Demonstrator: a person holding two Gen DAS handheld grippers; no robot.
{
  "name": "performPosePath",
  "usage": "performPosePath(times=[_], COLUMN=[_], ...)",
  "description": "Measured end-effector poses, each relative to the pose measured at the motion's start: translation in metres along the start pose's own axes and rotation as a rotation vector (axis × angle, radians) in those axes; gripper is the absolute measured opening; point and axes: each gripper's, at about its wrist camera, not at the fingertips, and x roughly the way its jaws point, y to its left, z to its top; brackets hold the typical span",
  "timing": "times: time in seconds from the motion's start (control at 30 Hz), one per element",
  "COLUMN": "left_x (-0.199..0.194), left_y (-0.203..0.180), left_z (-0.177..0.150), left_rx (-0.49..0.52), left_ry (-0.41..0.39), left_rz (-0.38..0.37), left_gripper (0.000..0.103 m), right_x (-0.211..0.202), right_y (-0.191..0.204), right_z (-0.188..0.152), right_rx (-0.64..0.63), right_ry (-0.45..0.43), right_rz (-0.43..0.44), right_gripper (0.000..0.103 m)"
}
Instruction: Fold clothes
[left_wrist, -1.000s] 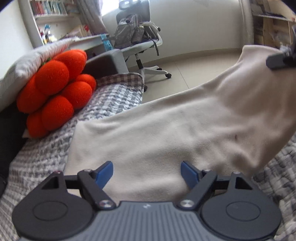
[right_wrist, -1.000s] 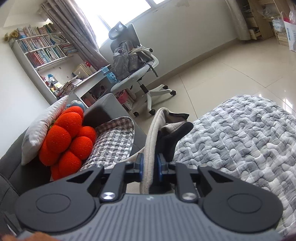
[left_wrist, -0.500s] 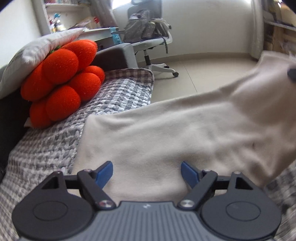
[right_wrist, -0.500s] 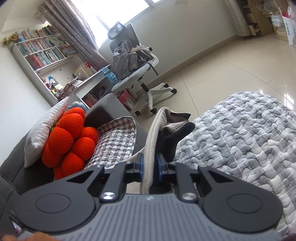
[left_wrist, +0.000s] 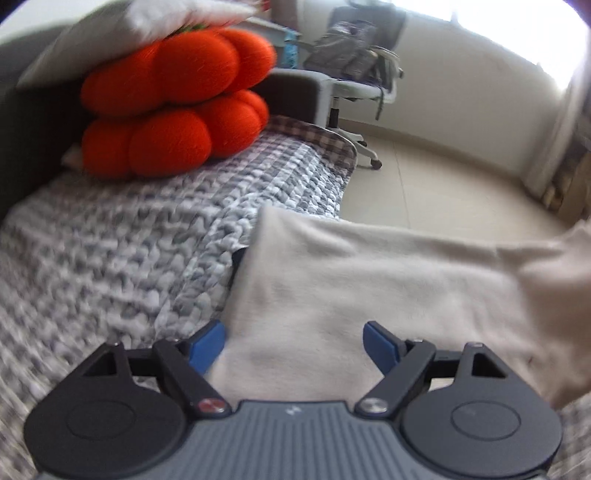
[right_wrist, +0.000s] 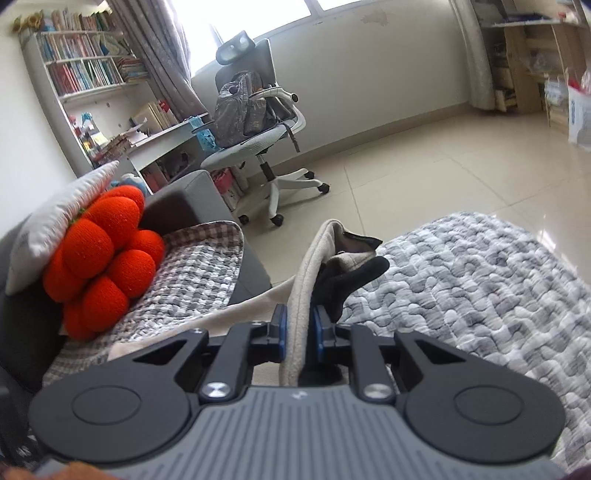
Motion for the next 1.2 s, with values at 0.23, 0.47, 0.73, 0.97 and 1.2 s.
performPosePath(times=[0.23,0.47,0.73,0.97,1.2], left_x=[0.009,0.012,0.017,0.019,0.018], left_y=[0.094,0.138,0.164,0.175,0.177], left_z=[0.003,-0.002,0.002,0.000,0.001], left_rx=[-0.514,-0.754,-0.834,-0.865,-0.835], left_ry=[0.110,0.130,0.135,0.134,0.146], left_rz=[-0.172,-0.256,-0.244,-0.273,-0.293], left_gripper=[0.086,0.085,0.085,0.084,0.084], right_x=[0.006,0.035,0.072,0.062,0.076], right_y=[0.088,0.180,0.219,0.216,0.232], right_z=[-0.024,-0.075,-0.128,-0.117,-0.136], right_rx=[-0.243,-0.457,-0.578,-0.498,-0.551], right_ry=[-0.042,-0.022,0.042,-0.038,0.041], right_rz=[-0.024,-0.032,-0.009,0.081,0.084], right_gripper=[0.018,0.017,0.017,0.017,0.025])
